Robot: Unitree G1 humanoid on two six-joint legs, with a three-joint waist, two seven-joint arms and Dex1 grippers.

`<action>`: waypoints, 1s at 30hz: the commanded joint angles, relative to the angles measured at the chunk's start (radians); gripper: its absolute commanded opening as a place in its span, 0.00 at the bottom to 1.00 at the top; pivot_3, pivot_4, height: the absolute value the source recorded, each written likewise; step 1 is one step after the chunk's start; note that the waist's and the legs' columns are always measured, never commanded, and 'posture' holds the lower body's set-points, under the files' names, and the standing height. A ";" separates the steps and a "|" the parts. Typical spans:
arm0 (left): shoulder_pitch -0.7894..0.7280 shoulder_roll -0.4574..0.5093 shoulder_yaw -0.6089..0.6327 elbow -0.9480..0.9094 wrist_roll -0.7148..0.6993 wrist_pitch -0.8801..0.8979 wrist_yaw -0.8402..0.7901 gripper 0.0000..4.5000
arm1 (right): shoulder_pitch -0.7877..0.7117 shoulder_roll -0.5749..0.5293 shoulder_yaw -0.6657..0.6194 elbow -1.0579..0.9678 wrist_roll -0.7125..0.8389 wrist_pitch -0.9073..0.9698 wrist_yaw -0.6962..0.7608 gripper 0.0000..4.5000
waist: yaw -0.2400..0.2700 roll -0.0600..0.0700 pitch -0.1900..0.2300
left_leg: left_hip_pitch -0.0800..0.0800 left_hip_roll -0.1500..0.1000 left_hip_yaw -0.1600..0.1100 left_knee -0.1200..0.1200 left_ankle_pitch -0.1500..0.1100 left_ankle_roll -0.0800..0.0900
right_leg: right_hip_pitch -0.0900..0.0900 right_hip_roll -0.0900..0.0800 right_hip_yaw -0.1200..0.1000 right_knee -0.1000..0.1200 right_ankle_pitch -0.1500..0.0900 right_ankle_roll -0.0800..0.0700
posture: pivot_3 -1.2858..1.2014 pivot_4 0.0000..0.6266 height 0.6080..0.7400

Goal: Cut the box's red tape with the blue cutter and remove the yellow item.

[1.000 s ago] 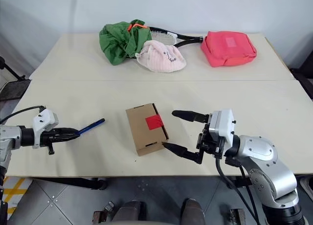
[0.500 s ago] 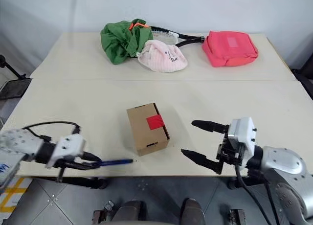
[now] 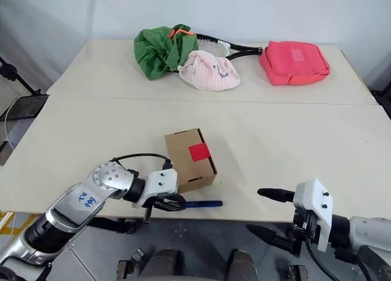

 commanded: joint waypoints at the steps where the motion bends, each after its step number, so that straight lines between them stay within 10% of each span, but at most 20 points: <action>1: -0.015 0.002 -0.044 -0.006 0.031 0.031 0.023 0.11 | 0.030 -0.004 -0.025 -0.049 -0.007 0.009 -0.005 1.00 | 0.000 0.000 0.000 | 0.000 0.000 0.000 0.000 0.000 0.000 | 0.000 0.000 0.000 0.000 0.000 0.000 | 0.52 0.24 1.00; 8: -0.060 -0.018 -0.111 -0.022 0.039 0.108 0.034 0.10 | -0.063 -0.042 0.106 -0.048 -0.051 0.058 -0.057 0.87 | 0.002 0.000 -0.001 | 0.002 0.000 -0.001 0.001 -0.001 0.001 | 0.004 0.000 0.000 -0.001 0.000 0.000 | 0.52 0.24 1.00; 19: -0.131 0.000 -0.150 -0.025 0.043 0.166 0.032 0.10 | -0.401 -0.037 0.477 0.021 -0.168 0.215 -0.208 0.02 | 0.002 0.001 -0.001 | 0.003 0.000 -0.002 0.003 -0.002 0.002 | 0.006 0.000 -0.002 -0.003 0.000 0.001 | 0.52 0.24 1.00; 30: -0.159 -0.012 -0.160 -0.044 0.024 0.222 0.037 0.10 | -0.601 0.034 0.711 0.190 -0.325 0.195 -0.187 0.01 | 0.000 0.001 -0.001 | 0.002 0.000 -0.002 0.003 -0.002 0.002 | 0.006 0.000 -0.002 -0.004 0.001 0.001 | 0.52 0.24 1.00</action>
